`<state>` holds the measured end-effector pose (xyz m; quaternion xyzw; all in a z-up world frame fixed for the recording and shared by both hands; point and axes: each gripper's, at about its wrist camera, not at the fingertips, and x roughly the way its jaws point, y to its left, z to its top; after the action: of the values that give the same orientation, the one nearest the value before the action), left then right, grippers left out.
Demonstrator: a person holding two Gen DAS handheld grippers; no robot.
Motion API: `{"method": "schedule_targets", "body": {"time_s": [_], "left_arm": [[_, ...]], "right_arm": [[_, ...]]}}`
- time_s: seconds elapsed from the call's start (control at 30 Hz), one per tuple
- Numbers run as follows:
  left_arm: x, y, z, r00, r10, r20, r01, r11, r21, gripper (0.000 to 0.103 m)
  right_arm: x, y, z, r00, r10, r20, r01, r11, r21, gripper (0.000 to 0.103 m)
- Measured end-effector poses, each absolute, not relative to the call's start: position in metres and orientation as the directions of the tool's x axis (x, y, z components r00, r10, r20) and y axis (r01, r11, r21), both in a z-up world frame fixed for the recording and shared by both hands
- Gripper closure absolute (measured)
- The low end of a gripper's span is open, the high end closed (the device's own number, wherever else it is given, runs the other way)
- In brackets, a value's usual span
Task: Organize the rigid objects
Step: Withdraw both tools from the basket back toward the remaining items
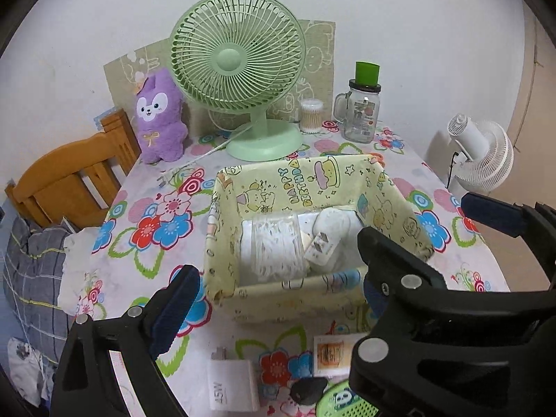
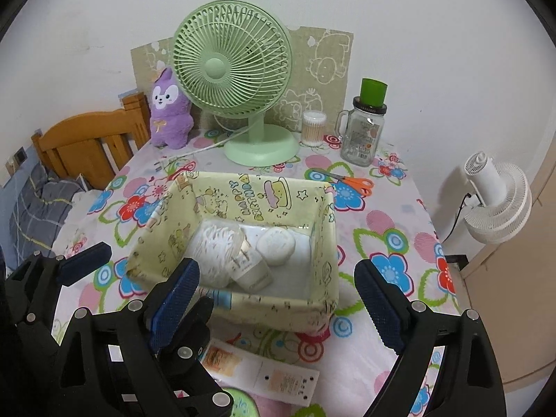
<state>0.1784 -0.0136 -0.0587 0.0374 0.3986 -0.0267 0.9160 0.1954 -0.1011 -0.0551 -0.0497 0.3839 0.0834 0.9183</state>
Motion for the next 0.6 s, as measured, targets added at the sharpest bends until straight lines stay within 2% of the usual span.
{"method": "schedule_targets", "body": {"time_s": [0.6], "left_arm": [[0.131, -0.021, -0.049, 0.714, -0.017, -0.7, 0.096, 0.993, 0.073, 0.006]], "right_arm": [[0.143, -0.108, -0.045, 0.717, 0.1, -0.69, -0.187, 0.981, -0.052, 0.01]]}}
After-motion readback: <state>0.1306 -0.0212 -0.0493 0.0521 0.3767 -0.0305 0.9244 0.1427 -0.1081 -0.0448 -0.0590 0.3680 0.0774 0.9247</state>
